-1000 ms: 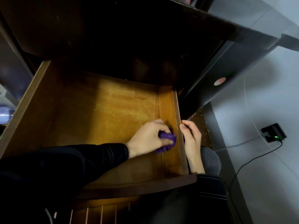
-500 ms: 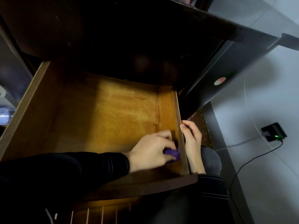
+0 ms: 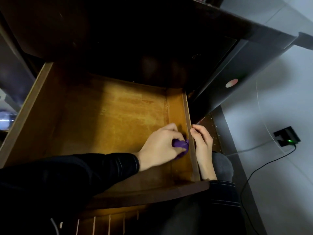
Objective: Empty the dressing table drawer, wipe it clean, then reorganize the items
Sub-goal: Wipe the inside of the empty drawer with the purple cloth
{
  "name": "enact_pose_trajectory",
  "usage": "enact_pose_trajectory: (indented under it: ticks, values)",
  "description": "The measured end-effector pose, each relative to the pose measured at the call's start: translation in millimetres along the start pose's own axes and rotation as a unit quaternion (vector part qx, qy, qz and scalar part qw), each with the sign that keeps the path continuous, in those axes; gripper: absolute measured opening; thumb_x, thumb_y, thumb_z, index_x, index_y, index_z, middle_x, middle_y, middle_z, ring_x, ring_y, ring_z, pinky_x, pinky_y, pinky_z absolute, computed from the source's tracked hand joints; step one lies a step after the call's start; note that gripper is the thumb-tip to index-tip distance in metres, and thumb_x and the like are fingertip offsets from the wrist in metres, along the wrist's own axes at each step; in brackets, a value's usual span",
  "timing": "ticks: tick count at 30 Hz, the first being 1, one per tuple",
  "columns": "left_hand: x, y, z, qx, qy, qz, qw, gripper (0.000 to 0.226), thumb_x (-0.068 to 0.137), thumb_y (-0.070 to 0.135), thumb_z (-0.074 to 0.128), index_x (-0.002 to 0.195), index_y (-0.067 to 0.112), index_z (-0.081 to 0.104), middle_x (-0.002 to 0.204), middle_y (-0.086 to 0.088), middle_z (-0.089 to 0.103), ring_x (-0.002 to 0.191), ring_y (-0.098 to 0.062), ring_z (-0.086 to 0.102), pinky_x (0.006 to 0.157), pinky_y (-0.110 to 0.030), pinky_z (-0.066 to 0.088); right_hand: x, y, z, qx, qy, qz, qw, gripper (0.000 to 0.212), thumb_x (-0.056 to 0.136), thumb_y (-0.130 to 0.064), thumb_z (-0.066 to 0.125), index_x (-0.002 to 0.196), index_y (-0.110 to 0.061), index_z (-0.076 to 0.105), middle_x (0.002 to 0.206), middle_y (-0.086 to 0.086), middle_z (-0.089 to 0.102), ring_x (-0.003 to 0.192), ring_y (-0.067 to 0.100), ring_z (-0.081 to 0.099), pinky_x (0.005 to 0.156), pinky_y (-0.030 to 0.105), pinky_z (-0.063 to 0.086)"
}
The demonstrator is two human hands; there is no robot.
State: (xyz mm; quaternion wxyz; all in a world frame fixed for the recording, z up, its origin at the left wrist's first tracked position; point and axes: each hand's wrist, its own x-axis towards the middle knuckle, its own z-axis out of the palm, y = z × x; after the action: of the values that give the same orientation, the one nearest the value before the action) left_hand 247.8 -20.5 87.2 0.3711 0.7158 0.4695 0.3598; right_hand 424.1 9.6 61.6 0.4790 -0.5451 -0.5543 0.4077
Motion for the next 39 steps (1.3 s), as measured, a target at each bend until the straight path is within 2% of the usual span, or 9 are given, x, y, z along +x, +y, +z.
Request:
enact_pose_trajectory:
  ticks: [3,7,16,19,22,25,28,34,39]
  values:
    - [-16,6,3,-0.02,-0.055,0.065,0.996,0.008,0.082,0.023,0.079,0.087,0.017,0.077,0.089,0.01,0.05,0.077,-0.01,0.055,0.073,-0.035,0.049,-1,-2,2,0.012,0.005,-0.001,1.0,0.012,0.095,-0.019,0.055,0.097,-0.02,0.067,0.085,-0.011,0.071,0.08,0.0,0.065,0.069,0.013,0.05]
    - [-30,14,8,-0.038,-0.147,0.111,0.982,0.009,0.083,0.023,0.078,0.09,0.017,0.08,0.087,0.01,0.051,0.075,-0.007,0.052,0.069,-0.031,0.047,-1,-2,2,0.011,0.015,0.011,1.0,0.017,0.092,-0.027,0.056,0.099,-0.016,0.067,0.086,-0.011,0.069,0.083,0.001,0.063,0.069,0.014,0.05]
    - [-35,3,17,-0.043,-0.144,0.083,0.985,0.008,0.086,0.028,0.076,0.089,0.021,0.079,0.089,0.011,0.052,0.077,-0.007,0.055,0.07,-0.026,0.046,-1,-3,1,0.008,0.017,0.029,0.999,0.019,0.091,-0.031,0.056,0.1,-0.019,0.068,0.088,-0.003,0.07,0.085,0.007,0.064,0.07,0.016,0.05]
    - [-32,-13,16,0.043,-0.224,0.076,0.971,0.012,0.089,0.023,0.07,0.098,0.02,0.078,0.104,0.007,0.055,0.089,-0.01,0.057,0.078,-0.03,0.049,0,-3,2,0.002,0.018,0.027,0.999,0.02,0.09,-0.03,0.056,0.1,-0.018,0.068,0.088,-0.008,0.071,0.085,0.005,0.064,0.07,0.014,0.05]
    - [-31,-28,14,0.212,-0.302,0.157,0.916,0.021,0.09,0.023,0.063,0.109,0.022,0.072,0.123,0.0,0.046,0.108,-0.021,0.048,0.079,-0.034,0.047,1,-3,2,-0.002,0.014,0.026,1.0,0.02,0.091,-0.029,0.055,0.101,-0.018,0.068,0.09,-0.011,0.072,0.086,0.002,0.065,0.07,0.012,0.05]
    - [-31,-33,16,0.327,-0.287,0.219,0.873,0.021,0.088,0.023,0.061,0.108,0.024,0.069,0.127,-0.005,0.043,0.105,-0.026,0.046,0.069,-0.04,0.052,0,-3,2,0.002,0.014,0.033,0.999,0.02,0.092,-0.031,0.056,0.102,-0.02,0.069,0.093,-0.007,0.072,0.088,0.005,0.065,0.071,0.014,0.05]
    - [-19,-37,15,0.395,-0.242,0.208,0.861,0.023,0.086,0.021,0.06,0.107,0.023,0.07,0.13,-0.008,0.045,0.108,-0.03,0.049,0.066,-0.04,0.053,-1,-2,2,0.009,0.014,0.038,0.999,0.017,0.091,-0.033,0.057,0.099,-0.026,0.07,0.093,-0.004,0.071,0.086,0.008,0.065,0.071,0.019,0.051]
    - [58,-58,-13,0.44,-0.137,0.055,0.886,0.033,0.092,0.02,0.055,0.123,0.027,0.066,0.13,-0.008,0.043,0.115,-0.033,0.045,0.077,-0.041,0.049,-1,-4,2,0.009,0.016,0.044,0.999,0.022,0.089,-0.033,0.056,0.104,-0.021,0.069,0.094,-0.004,0.071,0.09,0.011,0.066,0.076,0.025,0.052]
    - [92,-64,-20,0.461,-0.137,-0.017,0.876,0.036,0.094,0.02,0.055,0.128,0.024,0.064,0.127,-0.008,0.041,0.114,-0.033,0.041,0.083,-0.043,0.05,-2,-6,0,0.011,0.006,0.056,0.998,0.027,0.091,-0.035,0.055,0.109,-0.018,0.069,0.099,-0.002,0.07,0.094,0.012,0.066,0.078,0.027,0.05]
